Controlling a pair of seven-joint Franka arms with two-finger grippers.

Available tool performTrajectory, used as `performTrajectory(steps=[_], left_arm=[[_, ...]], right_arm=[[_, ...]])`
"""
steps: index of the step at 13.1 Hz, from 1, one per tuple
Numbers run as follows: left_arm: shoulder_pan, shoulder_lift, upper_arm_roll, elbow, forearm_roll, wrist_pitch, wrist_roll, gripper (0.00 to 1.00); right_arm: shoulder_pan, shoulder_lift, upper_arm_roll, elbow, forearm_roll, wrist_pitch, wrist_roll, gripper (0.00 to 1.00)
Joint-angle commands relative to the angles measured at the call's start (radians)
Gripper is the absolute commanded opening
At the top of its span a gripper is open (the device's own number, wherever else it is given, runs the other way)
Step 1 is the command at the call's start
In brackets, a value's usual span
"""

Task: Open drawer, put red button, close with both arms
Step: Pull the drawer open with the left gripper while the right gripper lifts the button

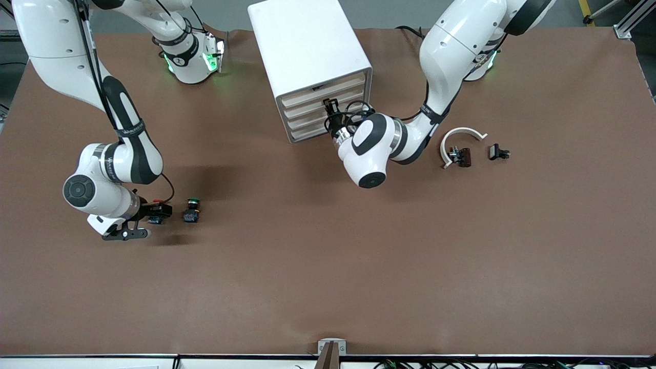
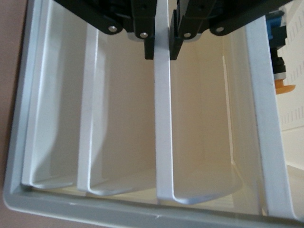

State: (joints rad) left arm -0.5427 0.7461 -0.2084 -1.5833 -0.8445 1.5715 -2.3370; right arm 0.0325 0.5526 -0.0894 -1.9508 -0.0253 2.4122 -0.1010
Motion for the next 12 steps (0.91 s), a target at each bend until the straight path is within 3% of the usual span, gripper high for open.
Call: performTrajectory(steps=[1, 6, 7, 8, 10, 11, 12], left_arm=[[0.001, 0.006, 0.055, 0.019, -0.018, -0.007, -0.007, 0.03], [0.007, 0.015, 0.202, 0.08, -0.065, 0.001, -0.007, 0.03], [0.009, 0.015, 0.224, 0.094, -0.08, 0.007, -0.008, 0.05], [0.009, 0.015, 0.251, 0.101, -0.094, 0.027, -0.01, 0.06], [0.01, 0.025, 0.274, 0.111, -0.11, 0.051, -0.004, 0.11], [0.019, 0.035, 0.274, 0.124, -0.108, 0.051, -0.001, 0.37], [0.024, 0.041, 0.274, 0.138, -0.108, 0.051, -0.001, 0.99]], right_arm=[[-0.009, 0.004, 0.008, -0.002, -0.001, 0.011, 0.015, 0.84], [-0.014, 0.004, 0.008, -0.002, -0.001, 0.005, 0.017, 0.32], [-0.014, 0.004, 0.008, -0.002, 0.001, 0.002, 0.018, 0.17], [-0.014, 0.004, 0.008, -0.002, 0.001, 0.002, 0.018, 0.09], [-0.014, 0.004, 0.01, 0.001, 0.001, 0.001, 0.017, 0.04], [-0.011, -0.005, 0.008, 0.001, 0.001, -0.004, 0.018, 0.04], [-0.006, -0.014, 0.008, 0.003, 0.001, -0.019, 0.018, 0.04]])
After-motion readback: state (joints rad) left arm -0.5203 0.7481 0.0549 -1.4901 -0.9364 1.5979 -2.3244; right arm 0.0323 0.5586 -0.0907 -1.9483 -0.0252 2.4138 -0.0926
